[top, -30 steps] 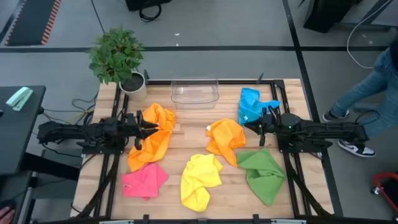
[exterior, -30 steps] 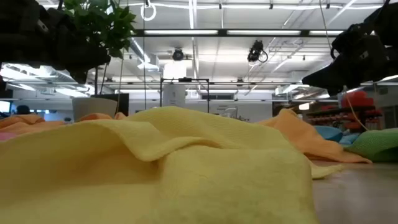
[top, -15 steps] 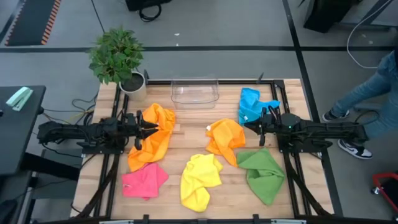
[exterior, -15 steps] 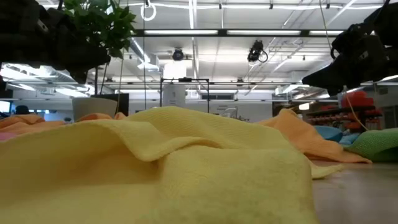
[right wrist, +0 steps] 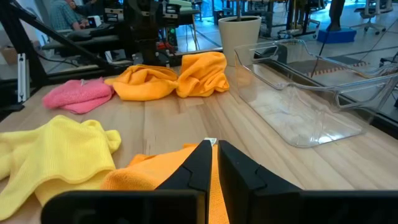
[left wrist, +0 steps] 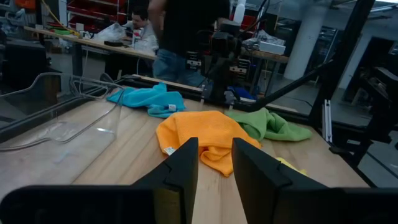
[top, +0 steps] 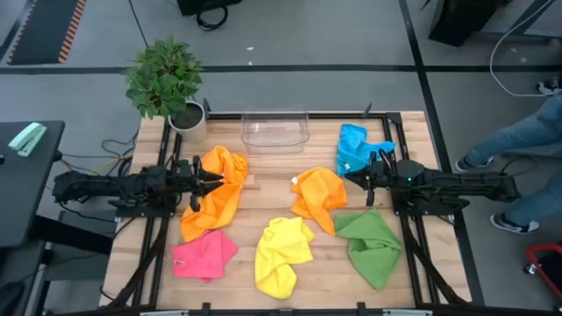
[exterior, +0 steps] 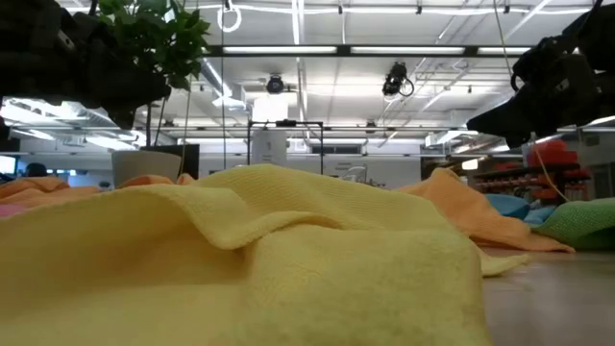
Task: Fold microfiber towels
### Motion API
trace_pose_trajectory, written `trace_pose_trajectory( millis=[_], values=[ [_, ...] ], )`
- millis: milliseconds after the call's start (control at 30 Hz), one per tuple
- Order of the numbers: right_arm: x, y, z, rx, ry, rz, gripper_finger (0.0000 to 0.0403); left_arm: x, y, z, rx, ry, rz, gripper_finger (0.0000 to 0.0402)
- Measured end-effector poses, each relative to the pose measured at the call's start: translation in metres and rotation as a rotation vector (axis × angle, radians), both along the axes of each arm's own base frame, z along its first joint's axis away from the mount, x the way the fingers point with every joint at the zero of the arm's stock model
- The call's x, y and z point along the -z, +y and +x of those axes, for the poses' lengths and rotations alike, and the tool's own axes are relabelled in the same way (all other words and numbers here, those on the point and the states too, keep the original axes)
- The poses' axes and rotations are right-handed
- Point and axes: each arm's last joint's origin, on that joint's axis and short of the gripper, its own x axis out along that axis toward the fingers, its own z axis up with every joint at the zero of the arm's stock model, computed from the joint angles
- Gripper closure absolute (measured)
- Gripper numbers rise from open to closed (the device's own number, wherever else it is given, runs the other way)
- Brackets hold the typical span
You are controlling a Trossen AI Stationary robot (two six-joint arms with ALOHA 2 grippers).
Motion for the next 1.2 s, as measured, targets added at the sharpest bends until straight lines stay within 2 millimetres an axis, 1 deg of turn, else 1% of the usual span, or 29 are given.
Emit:
trace_pose_trajectory(
  millis=[933, 1000, 1200],
  values=[
    [0.0, 0.0, 0.0, 0.0, 0.0, 0.0, 0.0366, -0.0012, 0.0001, 0.0, -0.003, -0.013, -0.002, 0.0294],
    [0.0, 0.0, 0.0, 0.0, 0.0, 0.0, 0.0366, -0.0011, 0.0001, 0.0, -0.003, -0.016, -0.031, 0.0294],
    [0.0, 0.0, 0.0, 0.0, 0.0, 0.0, 0.0366, -0.0003, 0.0002, 0.0, -0.001, -0.037, -0.24, 0.0294]
  ],
)
